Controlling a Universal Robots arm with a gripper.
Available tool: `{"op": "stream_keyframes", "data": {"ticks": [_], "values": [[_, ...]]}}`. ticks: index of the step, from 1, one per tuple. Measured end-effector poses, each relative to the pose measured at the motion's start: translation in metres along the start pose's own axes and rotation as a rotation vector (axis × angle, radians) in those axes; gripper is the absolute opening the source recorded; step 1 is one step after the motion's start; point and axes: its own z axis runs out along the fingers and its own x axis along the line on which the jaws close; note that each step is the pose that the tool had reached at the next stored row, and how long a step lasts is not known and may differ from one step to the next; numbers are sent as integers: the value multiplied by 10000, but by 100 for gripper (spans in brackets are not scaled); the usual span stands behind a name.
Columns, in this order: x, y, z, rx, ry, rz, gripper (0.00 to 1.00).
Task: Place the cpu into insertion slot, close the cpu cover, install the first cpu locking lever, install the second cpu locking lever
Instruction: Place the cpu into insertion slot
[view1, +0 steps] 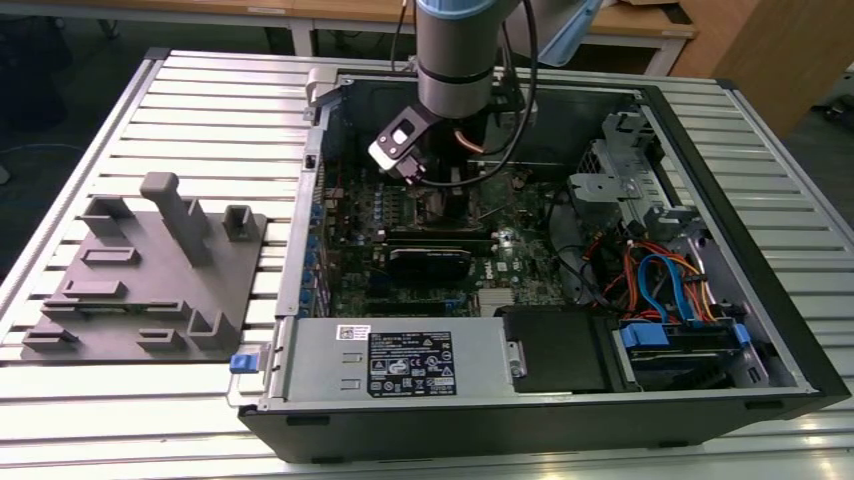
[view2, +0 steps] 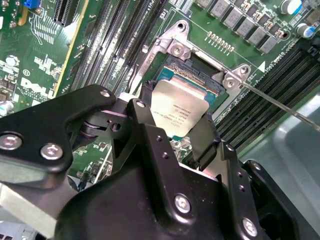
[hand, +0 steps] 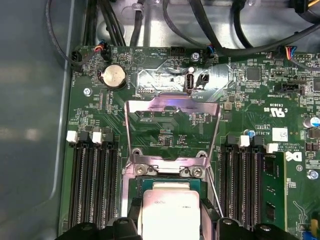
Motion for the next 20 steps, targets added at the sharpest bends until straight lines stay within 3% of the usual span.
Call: {"op": "stream_keyframes", "data": {"ticks": [20], "values": [[1, -22, 61, 1, 3, 3, 54]]}}
